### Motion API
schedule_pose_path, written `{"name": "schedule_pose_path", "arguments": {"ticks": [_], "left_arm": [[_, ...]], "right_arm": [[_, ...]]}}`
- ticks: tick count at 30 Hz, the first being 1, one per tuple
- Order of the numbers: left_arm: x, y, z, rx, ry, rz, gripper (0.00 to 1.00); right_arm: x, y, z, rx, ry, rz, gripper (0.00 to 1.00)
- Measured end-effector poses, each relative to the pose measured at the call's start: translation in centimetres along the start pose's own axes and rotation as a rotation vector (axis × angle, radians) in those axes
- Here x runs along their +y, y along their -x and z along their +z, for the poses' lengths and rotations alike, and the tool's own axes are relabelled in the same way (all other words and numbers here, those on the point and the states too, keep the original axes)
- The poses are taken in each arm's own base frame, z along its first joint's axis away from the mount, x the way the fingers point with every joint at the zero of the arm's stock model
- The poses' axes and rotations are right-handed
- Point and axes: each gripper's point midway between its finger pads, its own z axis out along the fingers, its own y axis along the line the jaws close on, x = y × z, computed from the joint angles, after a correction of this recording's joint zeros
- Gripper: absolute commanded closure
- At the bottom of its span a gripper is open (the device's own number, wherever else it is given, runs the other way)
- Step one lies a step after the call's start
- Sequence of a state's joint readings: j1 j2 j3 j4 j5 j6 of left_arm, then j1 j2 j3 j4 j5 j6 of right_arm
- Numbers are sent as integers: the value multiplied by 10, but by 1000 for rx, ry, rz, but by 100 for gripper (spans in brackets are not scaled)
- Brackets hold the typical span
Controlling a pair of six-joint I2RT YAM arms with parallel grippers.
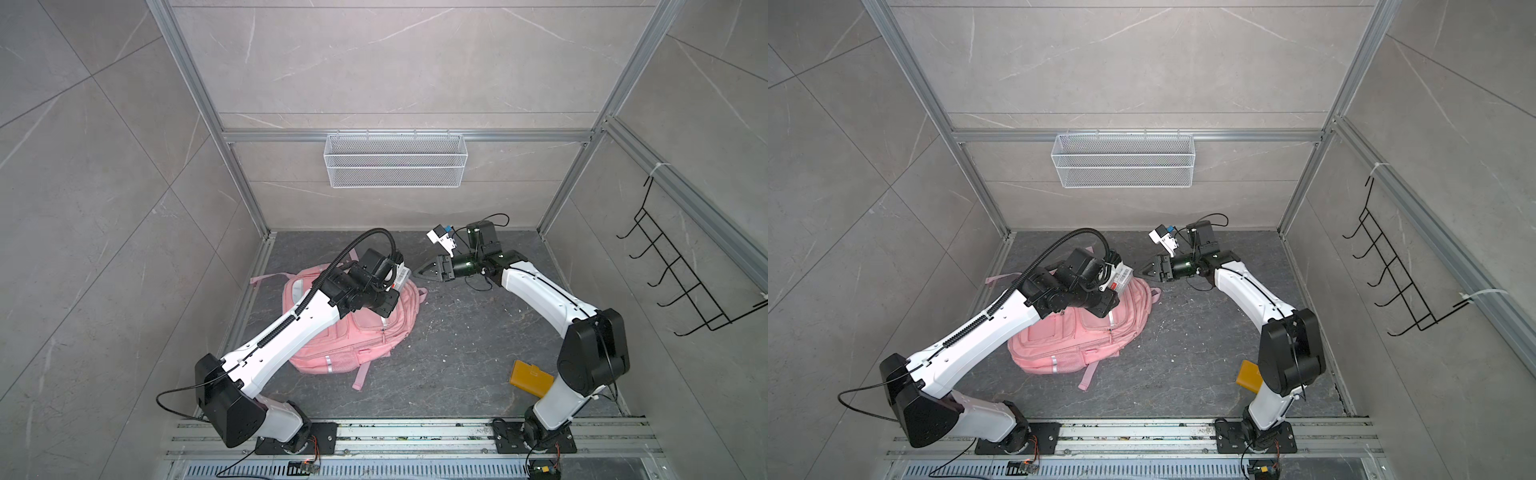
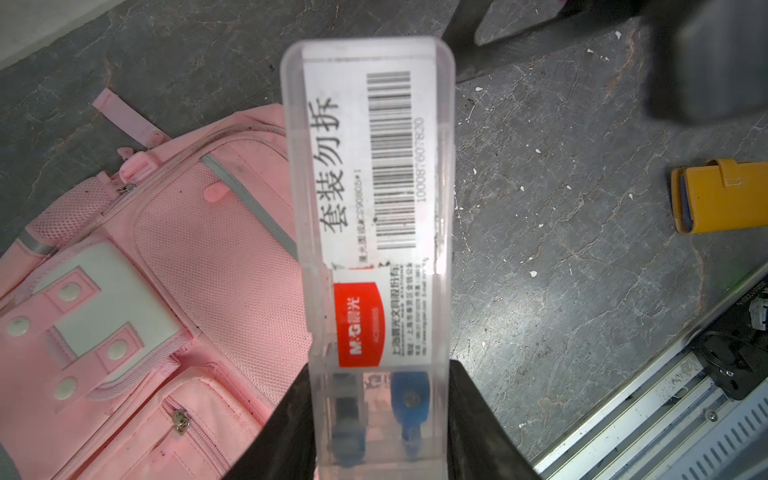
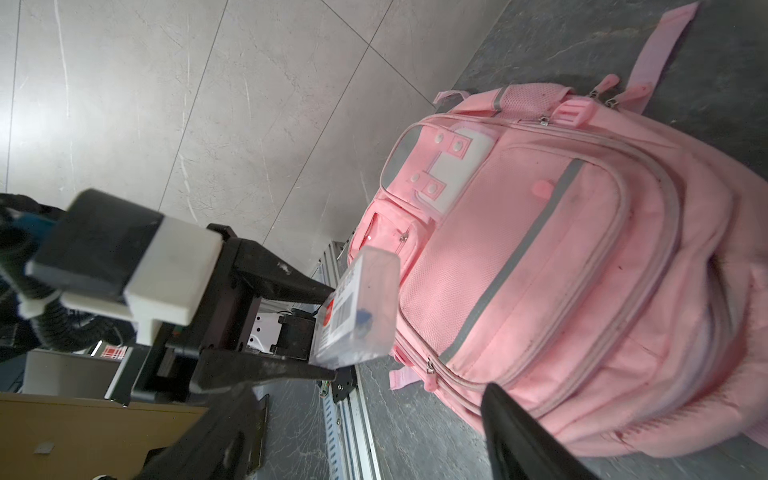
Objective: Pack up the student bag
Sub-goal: 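Grasp the pencil case with the right gripper while left releases it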
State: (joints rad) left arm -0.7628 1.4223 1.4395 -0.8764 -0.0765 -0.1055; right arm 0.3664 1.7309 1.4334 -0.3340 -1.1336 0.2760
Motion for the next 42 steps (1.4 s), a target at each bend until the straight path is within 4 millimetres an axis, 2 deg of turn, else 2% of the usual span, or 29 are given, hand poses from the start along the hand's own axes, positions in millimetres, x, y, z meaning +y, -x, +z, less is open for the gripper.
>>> {"name": "schedule_pose_path", "arguments": {"ticks": [4, 10, 14, 18, 24, 34, 36, 37, 38, 40, 41, 42], "left_arm": [[0, -2, -3, 5, 1, 4, 79], [1, -4, -3, 11, 2, 5, 79], [1, -4, -3, 14, 3, 12, 79], [1, -5, -3, 14, 4, 20, 79], [2, -9, 0, 26, 6, 30, 79], [6, -13, 7, 44, 33, 41, 78], [7, -12, 8, 44, 34, 41, 69], [7, -12, 8, 43, 35, 41, 57], [7, -12, 8, 43, 36, 41, 40], [8, -12, 8, 42, 42, 39, 15], [8, -12, 8, 42, 42, 33, 6], [9, -12, 9, 41, 43, 21, 3]], "right_arm": [[6, -1, 13, 23, 34, 5, 16], [14, 4, 30, 18, 70, 16, 28], [10, 2, 38, 25, 68, 46, 40], [-1, -3, 43, 39, 48, 85, 57], [-1, -6, 44, 50, 46, 105, 67], [8, -5, 46, 62, 69, 125, 95], [8, -5, 46, 61, 69, 124, 98], [8, -4, 46, 61, 69, 124, 99], [7, -3, 46, 61, 69, 124, 100], [5, -2, 47, 57, 62, 119, 100], [3, -1, 47, 54, 54, 119, 100], [1, 0, 47, 49, 43, 121, 100]]}}
